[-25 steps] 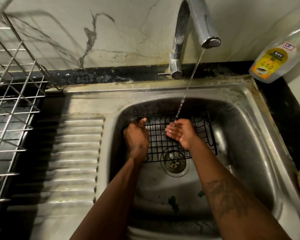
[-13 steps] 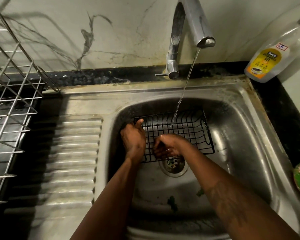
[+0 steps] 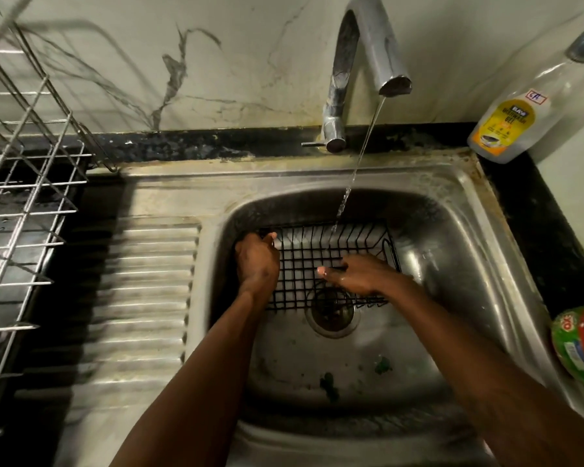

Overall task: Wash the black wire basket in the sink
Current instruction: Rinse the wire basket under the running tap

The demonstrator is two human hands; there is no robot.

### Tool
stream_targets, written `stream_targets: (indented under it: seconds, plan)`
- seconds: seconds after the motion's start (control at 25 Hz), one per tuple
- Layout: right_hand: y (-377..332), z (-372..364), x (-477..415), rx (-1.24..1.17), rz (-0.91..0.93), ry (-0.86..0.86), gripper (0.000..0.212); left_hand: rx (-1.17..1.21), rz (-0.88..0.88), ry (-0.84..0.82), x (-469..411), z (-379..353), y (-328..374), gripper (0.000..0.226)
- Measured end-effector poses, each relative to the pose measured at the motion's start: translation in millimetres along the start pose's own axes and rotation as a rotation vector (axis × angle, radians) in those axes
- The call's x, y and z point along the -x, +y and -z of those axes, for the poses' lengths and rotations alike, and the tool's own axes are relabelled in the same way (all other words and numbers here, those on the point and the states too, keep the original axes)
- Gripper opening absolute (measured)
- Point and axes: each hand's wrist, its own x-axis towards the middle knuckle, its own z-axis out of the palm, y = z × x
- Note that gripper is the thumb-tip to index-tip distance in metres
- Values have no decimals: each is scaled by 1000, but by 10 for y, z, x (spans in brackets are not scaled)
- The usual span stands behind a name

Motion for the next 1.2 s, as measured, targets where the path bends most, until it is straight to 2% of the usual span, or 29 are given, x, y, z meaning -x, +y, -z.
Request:
stream_targets:
  seconds: [0.08, 0.16, 0.32, 0.44, 0.52, 0.56, 0.64, 0.72, 0.8, 0.92, 1.04, 1.12, 1.2]
  plan:
    - [51, 104, 210, -88, 123, -109, 85, -31, 12, -60, -49, -2, 51, 23]
    - [52, 205, 369, -40, 212, -99, 83, -110, 35, -171, -136, 18, 55, 25]
    - [-57, 390, 636, 93, 399, 138, 83, -164, 122, -467, -228, 175, 203, 24]
    - [-112, 467, 733, 227, 492, 333, 62, -380, 156, -689, -235, 259, 315, 28]
    - [-113, 539, 652, 214, 513, 444, 53, -279, 248, -750, -196, 349, 372, 37]
    - [-127, 584, 582, 209, 501, 470, 52, -172, 275, -719, -146, 439, 429, 43]
    - [-145, 685, 425, 202, 455, 509, 54, -62, 145, -478, -120, 525, 514, 57]
    - [-167, 807, 326, 153, 399, 550, 53, 11, -36, -308, -50, 537, 605, 55]
    - [-210, 896, 290, 164, 320, 609, 53, 178, -112, -231, 127, 438, 673, 49]
    - [-570, 741, 219, 372, 254, 641, 45, 284, -54, -113, 329, 185, 635, 55]
    - [-1028, 533, 226, 345, 217, 578, 55, 499, 117, -48, 282, 69, 669, 55]
    - [-929, 596, 234, 331, 290, 553, 59, 439, 119, -42, 172, 82, 654, 55]
    - [-531, 809, 268, 348, 205, 491, 57, 380, 81, -58, 139, 175, 687, 53]
